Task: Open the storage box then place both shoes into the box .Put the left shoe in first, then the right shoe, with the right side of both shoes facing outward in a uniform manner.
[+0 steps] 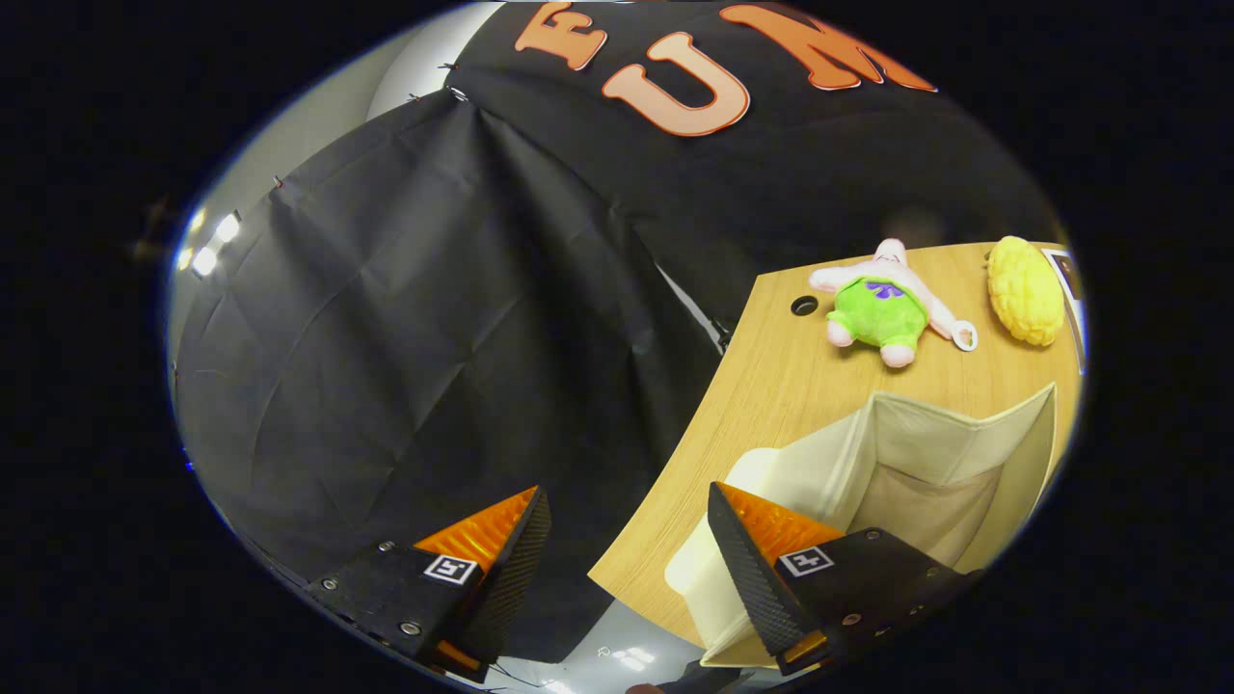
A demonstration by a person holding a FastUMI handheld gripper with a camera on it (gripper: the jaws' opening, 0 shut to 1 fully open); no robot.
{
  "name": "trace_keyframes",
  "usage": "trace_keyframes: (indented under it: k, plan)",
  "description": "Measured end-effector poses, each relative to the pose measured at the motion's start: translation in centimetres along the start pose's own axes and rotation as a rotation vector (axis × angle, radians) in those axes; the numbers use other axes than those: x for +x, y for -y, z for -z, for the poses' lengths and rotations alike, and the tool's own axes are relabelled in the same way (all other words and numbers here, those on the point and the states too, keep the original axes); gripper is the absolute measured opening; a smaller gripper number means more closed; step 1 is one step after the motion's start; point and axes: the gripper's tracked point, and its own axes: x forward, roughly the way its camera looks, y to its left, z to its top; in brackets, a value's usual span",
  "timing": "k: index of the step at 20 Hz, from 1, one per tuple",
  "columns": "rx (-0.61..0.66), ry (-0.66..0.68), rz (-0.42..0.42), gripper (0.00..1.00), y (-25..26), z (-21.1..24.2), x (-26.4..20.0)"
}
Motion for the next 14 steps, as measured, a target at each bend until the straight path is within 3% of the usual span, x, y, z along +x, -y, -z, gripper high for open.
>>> trace_keyframes:
  k: [6, 14]
  plan:
    - [-0.017, 0.173, 0.142, 0.98, 6.4, -3.6, -5.8]
    - [-0.033, 0.363, 0.499, 0.98, 19.9, -5.2, -17.3]
